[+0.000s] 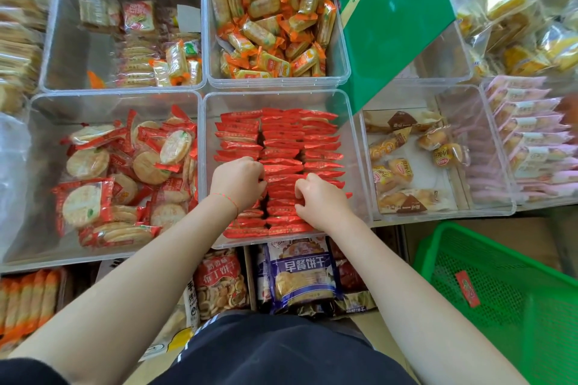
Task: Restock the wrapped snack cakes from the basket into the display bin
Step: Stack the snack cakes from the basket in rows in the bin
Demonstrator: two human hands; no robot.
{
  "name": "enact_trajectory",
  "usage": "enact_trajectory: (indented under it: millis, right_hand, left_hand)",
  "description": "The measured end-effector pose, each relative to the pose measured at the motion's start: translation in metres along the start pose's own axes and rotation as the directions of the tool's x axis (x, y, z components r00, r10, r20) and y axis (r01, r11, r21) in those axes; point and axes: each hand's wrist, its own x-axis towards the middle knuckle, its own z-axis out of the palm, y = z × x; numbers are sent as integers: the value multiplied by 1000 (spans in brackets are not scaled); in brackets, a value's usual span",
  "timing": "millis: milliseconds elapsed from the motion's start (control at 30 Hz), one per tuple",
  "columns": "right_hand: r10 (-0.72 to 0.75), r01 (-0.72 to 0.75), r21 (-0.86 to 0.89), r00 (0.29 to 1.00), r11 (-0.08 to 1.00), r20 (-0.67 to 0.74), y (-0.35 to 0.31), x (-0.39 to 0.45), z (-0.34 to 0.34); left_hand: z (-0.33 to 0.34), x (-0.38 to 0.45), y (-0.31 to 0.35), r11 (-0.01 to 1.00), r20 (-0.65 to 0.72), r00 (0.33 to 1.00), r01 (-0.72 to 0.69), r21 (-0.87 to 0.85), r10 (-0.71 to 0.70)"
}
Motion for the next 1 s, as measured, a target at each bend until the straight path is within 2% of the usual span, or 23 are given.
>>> enact_trajectory:
  millis: [267,400,567,733,1000]
  right_hand:
    - [-156,150,-243,988,958,-9,-19,1,7]
    - [-196,201,-226,980,953,44,-28,2,5]
    - [-228,228,-147,973,962,23,-38,2,7]
    - [-183,187,-118,982,975,38,-29,-2,3]
    - [-99,112,-280,993,954,62,-46,3,-5]
  left_hand:
    - [3,2,2,999,19,1000,0,-42,1]
    - [4,1,2,997,17,1000,16,-76,-15]
    - [4,3,2,994,13,999,31,-105,-30]
    - [4,4,3,992,22,999,33,-119,-30]
    - [4,2,0,990,30,999,35,-136,-31]
